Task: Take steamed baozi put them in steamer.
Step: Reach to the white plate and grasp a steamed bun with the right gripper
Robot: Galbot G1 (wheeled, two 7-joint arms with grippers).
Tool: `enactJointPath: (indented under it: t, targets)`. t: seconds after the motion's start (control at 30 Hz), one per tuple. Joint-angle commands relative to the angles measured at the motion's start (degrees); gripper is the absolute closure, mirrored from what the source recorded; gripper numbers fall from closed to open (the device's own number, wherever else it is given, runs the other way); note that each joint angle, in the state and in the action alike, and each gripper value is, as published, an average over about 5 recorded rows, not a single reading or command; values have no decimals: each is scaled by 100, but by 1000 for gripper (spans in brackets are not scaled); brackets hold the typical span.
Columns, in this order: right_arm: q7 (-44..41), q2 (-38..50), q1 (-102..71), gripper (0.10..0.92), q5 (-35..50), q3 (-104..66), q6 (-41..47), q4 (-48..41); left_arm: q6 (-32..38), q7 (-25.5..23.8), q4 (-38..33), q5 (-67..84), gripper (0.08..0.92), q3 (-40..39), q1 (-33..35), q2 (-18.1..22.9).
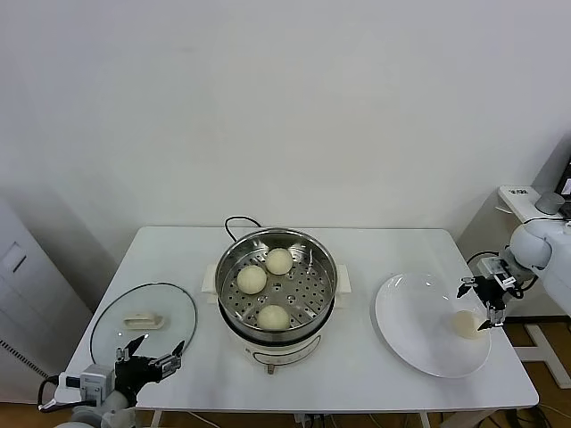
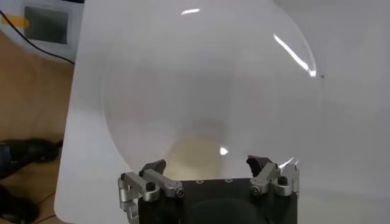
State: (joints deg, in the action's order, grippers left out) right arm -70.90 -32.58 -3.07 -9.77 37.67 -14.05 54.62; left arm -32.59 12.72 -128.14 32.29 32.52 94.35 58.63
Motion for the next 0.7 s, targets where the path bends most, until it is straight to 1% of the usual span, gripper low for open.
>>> enactJointPath:
  t: [0.03,0.33,0.4,0.53,0.7]
  targets:
    - [237,-180,-366,203,-363,-318,-34,-318,5,-3,34,-8,177,-18,-16,1]
    - [248,-320,-468,213,-550,-337,-22,-403,-5,-1,76,-8,177,-40,-50,-3]
    - [248,-330,-495,240,-569,-342,-13,-404,-4,-3,84,-7,177,-38,-48,-3]
    - [259,-352,-517,320,-611,-381,-11,-429,-3,-4,97,-7,177,-39,-51,-3]
    - [247,-334,-498,455,-613,-392,-23,-400,-9,1,96,-5,177,-44,-68,-3]
